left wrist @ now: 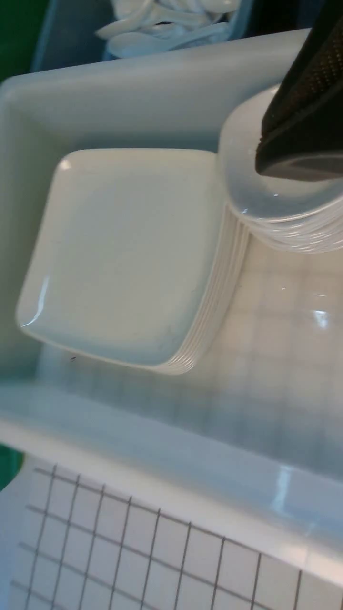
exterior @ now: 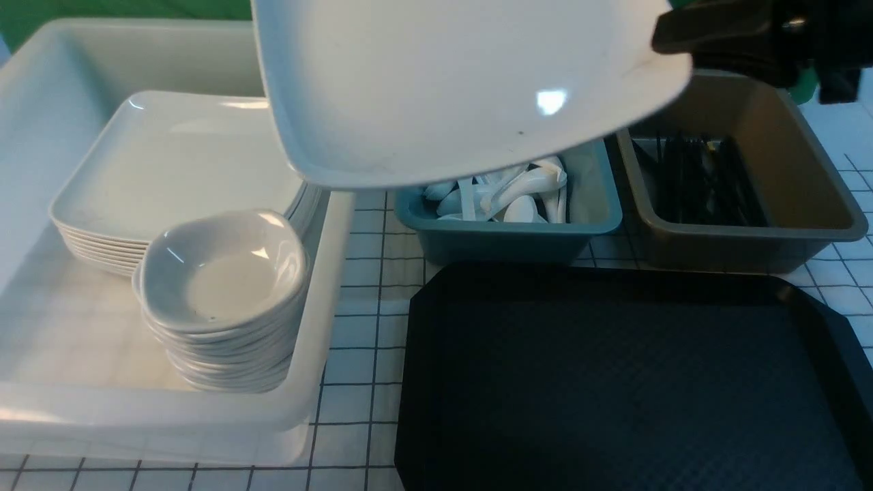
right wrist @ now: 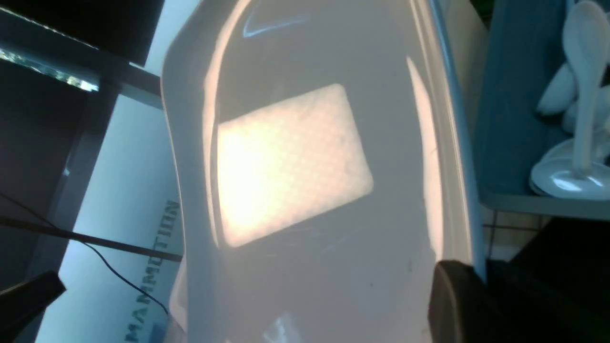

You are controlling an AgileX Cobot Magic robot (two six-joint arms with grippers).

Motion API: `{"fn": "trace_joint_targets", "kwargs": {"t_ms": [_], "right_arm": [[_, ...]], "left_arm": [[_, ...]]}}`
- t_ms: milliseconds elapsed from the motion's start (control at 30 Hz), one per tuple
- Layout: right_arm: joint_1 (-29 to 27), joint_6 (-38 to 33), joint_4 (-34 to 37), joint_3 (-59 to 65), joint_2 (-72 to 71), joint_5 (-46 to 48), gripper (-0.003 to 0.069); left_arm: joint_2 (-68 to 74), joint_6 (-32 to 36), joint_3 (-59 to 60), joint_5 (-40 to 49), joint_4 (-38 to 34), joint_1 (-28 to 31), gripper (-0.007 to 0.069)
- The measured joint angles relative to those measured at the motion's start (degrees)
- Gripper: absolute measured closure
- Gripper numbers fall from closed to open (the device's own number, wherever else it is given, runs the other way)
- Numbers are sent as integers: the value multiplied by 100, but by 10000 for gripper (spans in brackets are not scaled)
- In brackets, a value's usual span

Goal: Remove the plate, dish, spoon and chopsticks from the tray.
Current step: Use the right arm to put the plate into the large storage box on the left

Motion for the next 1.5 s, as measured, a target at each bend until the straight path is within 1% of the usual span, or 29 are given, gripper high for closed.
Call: {"fn": "trace_joint_targets", "kwargs": {"t_ms": [133, 167, 200, 233, 267, 333, 533, 667, 867, 1133, 1500], "right_arm": [[838, 163, 74, -210, 616, -996, 582], [882, 177, 74, -254, 696, -1102, 582], [1142, 298, 79, -422, 939, -1407, 582], [1268, 328, 76, -487, 1023, -1506, 582], [1591, 483, 94, -840, 1421, -1899, 582], [1907, 667, 124, -1257, 1791, -2198, 582], [2623, 1446, 254, -2676, 3223, -2795, 582], [2808, 1935, 272, -3205, 4012, -3059, 582], [2846, 2260, 272, -3305, 4499, -3412, 582], [2974, 2387, 295, -3323, 4554, -3739, 582], [3025, 2424, 278, -3337, 4737, -3740, 560]], "left_arm": [[-7, -91, -105, 31, -50, 255, 611], [-7, -97, -112, 32, -50, 263, 611], [-7, -102, -112, 72, -50, 268, 611], [-7, -102, -112, 79, -50, 268, 610], [-7, -102, -112, 105, -50, 268, 607], [-7, -103, -112, 117, -50, 268, 606], [-7, -108, -112, 156, -50, 268, 605], [-7, -126, -112, 268, -56, 268, 605], [-7, -234, -112, 320, -61, 268, 603], [-7, -257, -112, 301, -91, 268, 603], [-7, -362, -112, 142, -372, 270, 603]]}}
